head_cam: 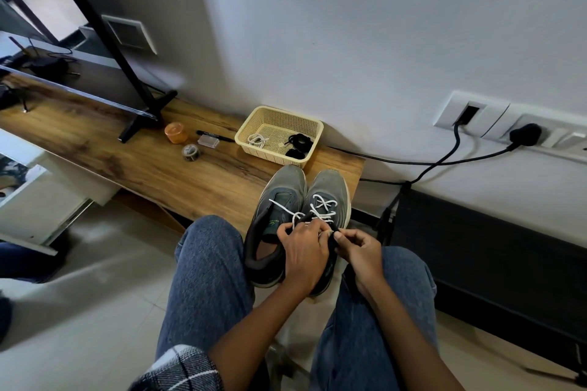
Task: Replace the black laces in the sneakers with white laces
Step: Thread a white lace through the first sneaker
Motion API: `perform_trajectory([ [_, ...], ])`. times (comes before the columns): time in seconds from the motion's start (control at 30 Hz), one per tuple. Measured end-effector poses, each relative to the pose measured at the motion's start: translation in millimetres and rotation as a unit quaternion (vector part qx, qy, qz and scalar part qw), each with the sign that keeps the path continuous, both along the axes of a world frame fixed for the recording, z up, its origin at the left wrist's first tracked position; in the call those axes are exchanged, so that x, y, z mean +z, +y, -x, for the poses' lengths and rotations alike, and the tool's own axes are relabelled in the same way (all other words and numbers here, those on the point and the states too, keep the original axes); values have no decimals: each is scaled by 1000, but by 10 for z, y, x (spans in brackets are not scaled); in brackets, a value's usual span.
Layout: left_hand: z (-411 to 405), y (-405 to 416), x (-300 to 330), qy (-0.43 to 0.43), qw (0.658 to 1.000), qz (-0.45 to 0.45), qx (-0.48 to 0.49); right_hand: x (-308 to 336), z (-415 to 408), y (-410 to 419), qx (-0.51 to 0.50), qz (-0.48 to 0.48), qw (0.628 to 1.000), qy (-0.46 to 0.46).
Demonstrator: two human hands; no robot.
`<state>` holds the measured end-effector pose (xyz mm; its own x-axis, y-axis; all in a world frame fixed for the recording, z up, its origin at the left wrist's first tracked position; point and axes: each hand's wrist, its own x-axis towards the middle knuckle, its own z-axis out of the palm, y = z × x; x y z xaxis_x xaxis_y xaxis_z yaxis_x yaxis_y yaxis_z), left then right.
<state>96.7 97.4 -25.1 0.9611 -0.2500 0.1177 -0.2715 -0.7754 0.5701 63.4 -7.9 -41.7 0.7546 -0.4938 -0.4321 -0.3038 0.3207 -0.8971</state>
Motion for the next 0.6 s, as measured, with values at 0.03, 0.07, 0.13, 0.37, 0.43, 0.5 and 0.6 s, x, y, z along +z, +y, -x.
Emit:
perform_trajectory([
  [0.03,1,-4,-4,0,1000,2,3,0,0,0,1,-1,1000,1],
  [0.07,2,-7,-8,1,1000,5,5,-2,0,-3,2,-3,1000,1],
  [0.13,0,-9,-10,-2,1000,6,7,-2,1,-9,3,-9,1000,1],
  [0.37,-7,-6,50,5,1000,4,5,-4,-2,-9,8,5,1000,-6],
  [0.43,-8,-8,61,9,1000,-2,4,-6,-1,-3,14,25,1000,-12],
  [0.5,-13,-10,65,10,1000,-7,2,-3,1,3,22,51,998,-17],
  [0.6,-9,-2,70,11,1000,-12,-1,-14,4,-2,33,85,996,-22],
])
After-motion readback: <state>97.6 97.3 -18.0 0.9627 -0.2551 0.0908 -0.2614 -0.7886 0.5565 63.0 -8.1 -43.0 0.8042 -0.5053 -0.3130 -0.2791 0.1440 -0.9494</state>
